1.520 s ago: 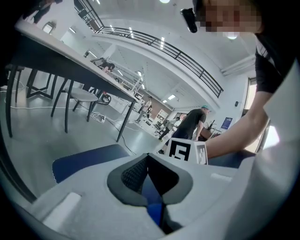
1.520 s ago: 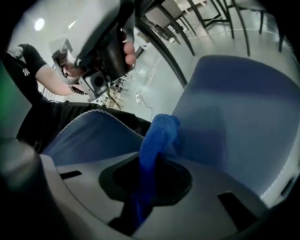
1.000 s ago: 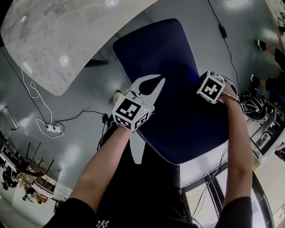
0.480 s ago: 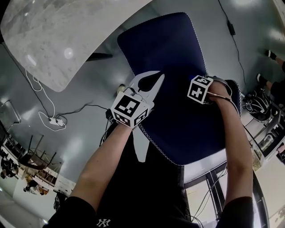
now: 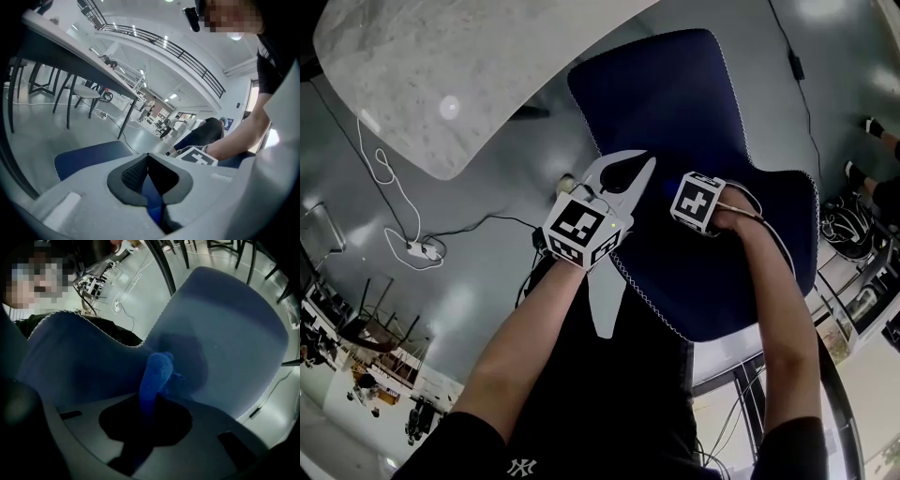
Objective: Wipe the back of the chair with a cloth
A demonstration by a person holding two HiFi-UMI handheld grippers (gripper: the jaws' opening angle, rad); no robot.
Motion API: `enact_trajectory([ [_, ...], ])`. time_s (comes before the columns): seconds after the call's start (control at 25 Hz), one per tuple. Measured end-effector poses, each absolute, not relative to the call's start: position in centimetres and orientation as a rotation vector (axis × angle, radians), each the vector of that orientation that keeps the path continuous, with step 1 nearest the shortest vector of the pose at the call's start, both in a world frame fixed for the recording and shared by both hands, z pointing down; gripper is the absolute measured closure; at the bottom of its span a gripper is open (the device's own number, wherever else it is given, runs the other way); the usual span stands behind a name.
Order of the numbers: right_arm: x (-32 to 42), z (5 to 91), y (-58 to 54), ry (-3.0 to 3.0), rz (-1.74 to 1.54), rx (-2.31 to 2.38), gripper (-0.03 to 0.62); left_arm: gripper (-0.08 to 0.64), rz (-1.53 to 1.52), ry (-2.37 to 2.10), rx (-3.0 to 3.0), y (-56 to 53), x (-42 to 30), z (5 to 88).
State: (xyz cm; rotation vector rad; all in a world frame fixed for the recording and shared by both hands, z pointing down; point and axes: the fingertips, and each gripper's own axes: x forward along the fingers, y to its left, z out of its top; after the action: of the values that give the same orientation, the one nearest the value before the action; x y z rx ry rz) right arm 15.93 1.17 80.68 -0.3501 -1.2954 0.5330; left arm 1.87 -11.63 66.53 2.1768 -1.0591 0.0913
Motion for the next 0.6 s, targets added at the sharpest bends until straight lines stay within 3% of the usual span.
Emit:
enact_trajectory([
  [0.6, 4.3, 74.6, 6.9, -1.553, 0.974, -0.432, 0.532, 0.551, 0.071, -1.042, 2.197, -9.3, -0.3, 65.0],
])
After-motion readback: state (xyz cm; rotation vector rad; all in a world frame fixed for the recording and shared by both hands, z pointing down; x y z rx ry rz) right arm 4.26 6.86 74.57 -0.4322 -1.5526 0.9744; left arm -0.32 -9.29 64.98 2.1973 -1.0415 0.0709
